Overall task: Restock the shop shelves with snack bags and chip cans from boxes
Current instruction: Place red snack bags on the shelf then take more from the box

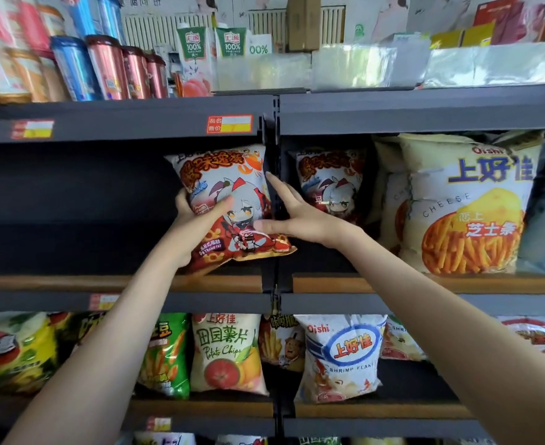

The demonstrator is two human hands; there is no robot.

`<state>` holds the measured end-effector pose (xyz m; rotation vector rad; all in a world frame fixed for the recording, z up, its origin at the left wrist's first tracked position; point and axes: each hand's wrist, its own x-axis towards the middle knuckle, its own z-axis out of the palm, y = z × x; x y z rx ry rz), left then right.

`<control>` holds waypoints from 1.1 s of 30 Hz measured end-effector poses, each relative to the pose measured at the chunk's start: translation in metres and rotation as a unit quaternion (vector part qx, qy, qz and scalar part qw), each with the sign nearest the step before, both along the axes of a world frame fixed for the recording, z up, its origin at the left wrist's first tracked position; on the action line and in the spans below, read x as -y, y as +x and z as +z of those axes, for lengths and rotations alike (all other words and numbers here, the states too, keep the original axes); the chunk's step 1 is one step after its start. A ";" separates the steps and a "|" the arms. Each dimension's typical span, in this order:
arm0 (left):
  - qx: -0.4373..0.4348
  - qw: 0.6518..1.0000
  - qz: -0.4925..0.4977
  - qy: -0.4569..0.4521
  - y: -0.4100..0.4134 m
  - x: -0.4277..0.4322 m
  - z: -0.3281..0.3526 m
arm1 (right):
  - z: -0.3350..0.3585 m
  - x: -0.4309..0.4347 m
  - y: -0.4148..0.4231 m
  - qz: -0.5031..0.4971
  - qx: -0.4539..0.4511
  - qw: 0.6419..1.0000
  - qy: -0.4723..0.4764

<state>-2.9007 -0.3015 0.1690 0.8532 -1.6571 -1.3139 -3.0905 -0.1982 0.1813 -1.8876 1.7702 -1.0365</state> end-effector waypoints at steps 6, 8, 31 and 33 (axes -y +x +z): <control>0.140 0.982 -0.123 -0.018 0.013 -0.010 0.002 | -0.013 0.007 0.013 -0.011 -0.027 0.998 -0.060; 0.187 0.975 -0.093 -0.081 0.017 -0.014 -0.004 | -0.018 0.003 0.008 -0.003 -0.065 0.993 -0.098; 0.048 0.997 -0.025 0.047 0.026 -0.004 -0.007 | 0.000 0.033 0.010 0.001 -0.046 0.999 -0.017; 0.057 0.998 -0.004 0.040 0.020 -0.003 -0.008 | -0.003 0.034 0.007 -0.030 -0.027 0.999 -0.011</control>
